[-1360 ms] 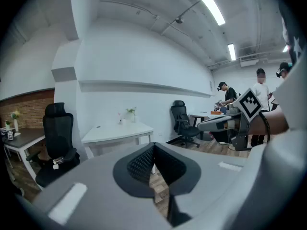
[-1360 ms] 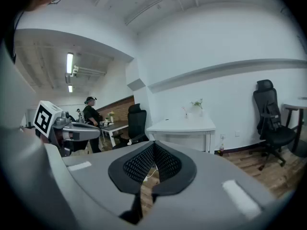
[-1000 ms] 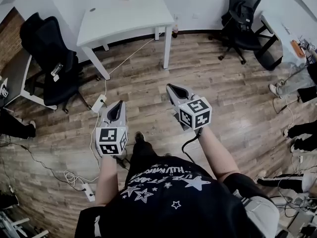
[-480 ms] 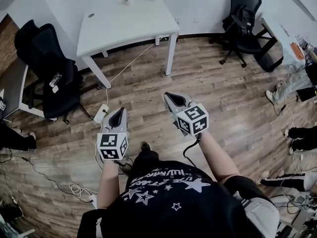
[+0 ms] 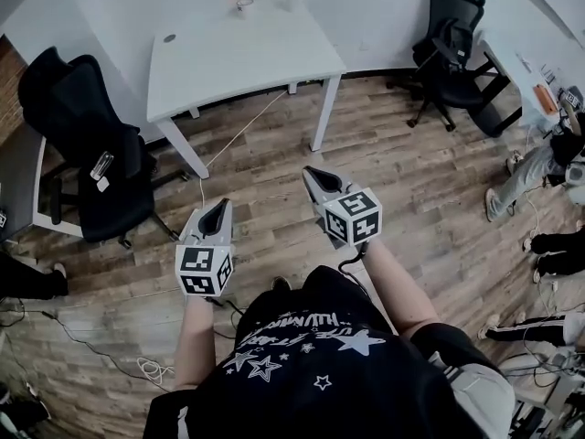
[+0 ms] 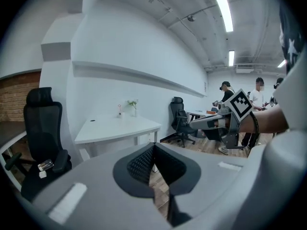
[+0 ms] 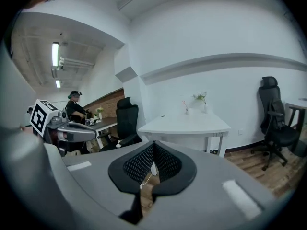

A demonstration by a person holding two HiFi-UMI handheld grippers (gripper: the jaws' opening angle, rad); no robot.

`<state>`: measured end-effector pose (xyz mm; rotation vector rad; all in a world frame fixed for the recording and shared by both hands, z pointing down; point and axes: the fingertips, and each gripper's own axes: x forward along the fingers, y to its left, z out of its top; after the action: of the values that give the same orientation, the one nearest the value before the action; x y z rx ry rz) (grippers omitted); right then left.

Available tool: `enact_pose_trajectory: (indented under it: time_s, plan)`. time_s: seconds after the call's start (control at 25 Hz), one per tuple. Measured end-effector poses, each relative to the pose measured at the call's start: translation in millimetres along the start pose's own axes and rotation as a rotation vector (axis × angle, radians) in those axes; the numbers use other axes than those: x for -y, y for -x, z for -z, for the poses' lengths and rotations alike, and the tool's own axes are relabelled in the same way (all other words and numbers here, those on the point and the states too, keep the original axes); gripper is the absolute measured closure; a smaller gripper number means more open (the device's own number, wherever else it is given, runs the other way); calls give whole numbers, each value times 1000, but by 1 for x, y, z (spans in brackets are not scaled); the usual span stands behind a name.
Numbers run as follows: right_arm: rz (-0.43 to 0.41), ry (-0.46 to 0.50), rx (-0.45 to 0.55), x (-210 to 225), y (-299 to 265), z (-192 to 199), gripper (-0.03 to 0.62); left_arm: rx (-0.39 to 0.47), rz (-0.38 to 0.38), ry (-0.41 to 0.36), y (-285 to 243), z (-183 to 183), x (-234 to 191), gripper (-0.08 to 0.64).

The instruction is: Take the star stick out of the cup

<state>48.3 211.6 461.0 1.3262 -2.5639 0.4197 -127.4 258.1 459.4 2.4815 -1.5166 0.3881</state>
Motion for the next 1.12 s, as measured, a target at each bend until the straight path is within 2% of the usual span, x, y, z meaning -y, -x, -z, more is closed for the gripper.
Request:
enact_pose_trajectory:
  time_s: [0.16,0.4,0.68,0.88,1.12]
  plan:
    - [16,7,-32,9,-13,4,575,-8,10,44,-16,1,-20,557]
    - [49,-27,-25,41,-46,-1,575,-20,22,51,-51,-3,-41,557]
    - [-3,-41,-22,89,-117,-20,575,-42,-14,56,-110,-17,-68,557]
    - [-53,-24,-14,126,-190,-51,575,-61,-50,68,-173,-35,-101,557]
    - [-98,-14,-5,178,-258,-94,575,-54,-88,62,-245,-77,-136,557]
